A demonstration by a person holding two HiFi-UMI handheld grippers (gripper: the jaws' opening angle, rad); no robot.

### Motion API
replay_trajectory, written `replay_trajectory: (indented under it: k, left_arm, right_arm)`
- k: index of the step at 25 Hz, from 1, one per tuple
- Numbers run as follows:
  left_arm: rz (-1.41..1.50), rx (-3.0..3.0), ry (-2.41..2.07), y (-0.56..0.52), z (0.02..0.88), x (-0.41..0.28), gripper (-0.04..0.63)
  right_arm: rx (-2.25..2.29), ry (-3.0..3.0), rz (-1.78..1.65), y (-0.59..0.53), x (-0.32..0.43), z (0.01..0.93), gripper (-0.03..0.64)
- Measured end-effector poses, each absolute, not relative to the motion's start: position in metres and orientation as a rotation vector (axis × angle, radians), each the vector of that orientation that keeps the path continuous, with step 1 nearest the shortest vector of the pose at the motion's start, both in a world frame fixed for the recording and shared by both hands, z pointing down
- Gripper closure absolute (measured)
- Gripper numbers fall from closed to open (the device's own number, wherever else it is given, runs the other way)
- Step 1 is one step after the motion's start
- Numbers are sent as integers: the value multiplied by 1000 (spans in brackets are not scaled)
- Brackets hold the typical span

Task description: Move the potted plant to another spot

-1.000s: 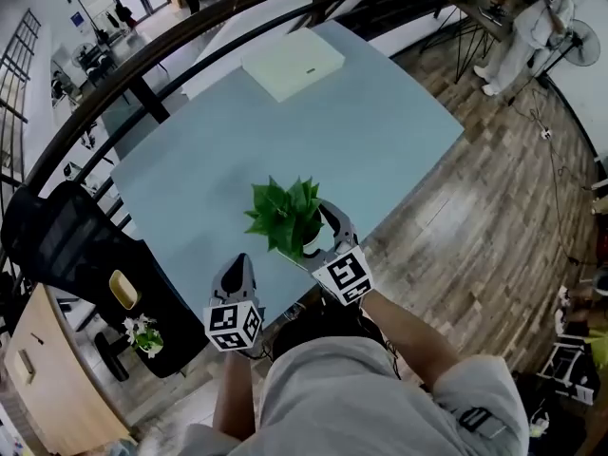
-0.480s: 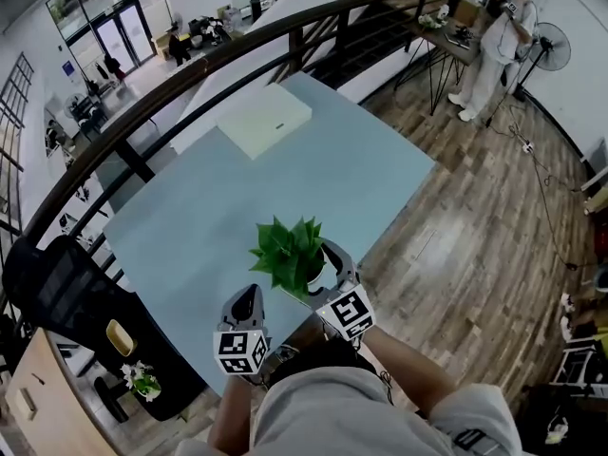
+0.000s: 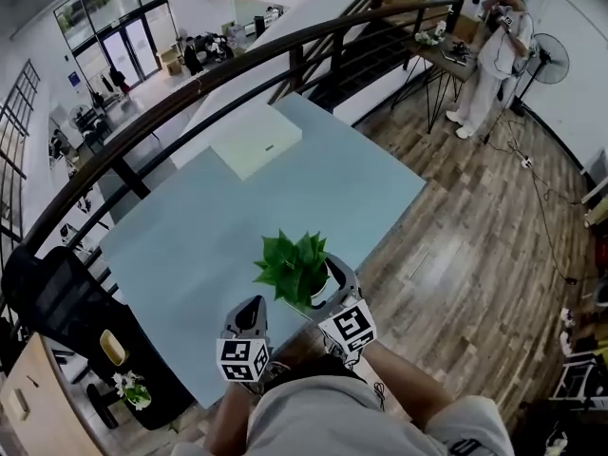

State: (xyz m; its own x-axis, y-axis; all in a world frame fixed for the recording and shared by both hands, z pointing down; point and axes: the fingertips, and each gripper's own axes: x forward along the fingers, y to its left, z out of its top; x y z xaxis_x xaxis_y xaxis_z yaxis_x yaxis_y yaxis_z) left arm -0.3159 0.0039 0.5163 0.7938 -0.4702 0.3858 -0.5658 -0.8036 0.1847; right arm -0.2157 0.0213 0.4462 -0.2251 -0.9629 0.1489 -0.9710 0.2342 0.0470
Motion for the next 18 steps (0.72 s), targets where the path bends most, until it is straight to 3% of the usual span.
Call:
replay_trajectory:
  k: [10,18]
  left_arm:
    - [474,2732,-731,6,524,-310,583]
    - [505,2750,-697,37,519,-191,583]
  right_arm:
    - [1953,-2340,65,24,-211,456,106]
    - [2002,-2322,53,62,-94,447,104]
